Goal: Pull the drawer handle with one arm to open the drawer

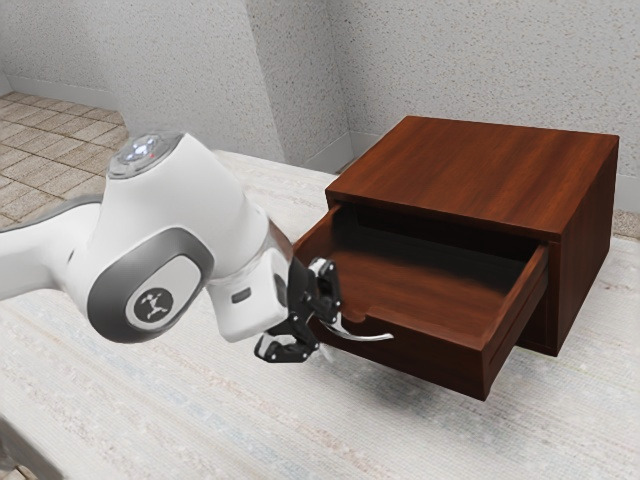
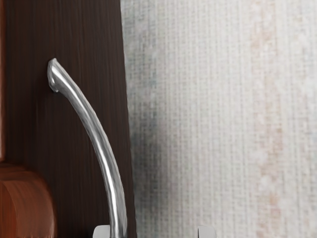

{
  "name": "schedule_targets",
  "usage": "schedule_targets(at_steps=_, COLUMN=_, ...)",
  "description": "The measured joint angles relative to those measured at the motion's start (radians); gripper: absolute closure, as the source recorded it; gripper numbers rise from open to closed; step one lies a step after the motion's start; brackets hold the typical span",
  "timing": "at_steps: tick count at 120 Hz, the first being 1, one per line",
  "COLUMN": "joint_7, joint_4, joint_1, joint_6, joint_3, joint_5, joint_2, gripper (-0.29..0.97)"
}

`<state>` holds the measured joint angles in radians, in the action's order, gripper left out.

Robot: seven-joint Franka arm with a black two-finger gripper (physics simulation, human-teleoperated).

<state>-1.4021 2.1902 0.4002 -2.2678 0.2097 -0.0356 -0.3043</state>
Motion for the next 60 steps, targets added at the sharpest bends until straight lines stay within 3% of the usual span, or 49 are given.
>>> schedule_targets(at_steps=33, joint_7=0.009, joint_4=0.020, joint_1=0.000, joint_6=0.003, joint_3=-0.002, joint_5=-0.007, joint_2=-0.022, gripper=0.49)
schedule_targets(at_steps=46, joint_7=0.011, joint_4=0.008, joint_1=-0.012, joint_6=0.012, joint_3=-0.006, joint_5=-0.006, joint_2=-0.046, gripper=0.69)
schedule_targets(at_steps=60, joint_7=0.013, joint_4=-0.054, joint_1=-0.022, joint_6=0.056, joint_3=-0.011, joint_5=-0.015, joint_2=-0.093, gripper=0.65)
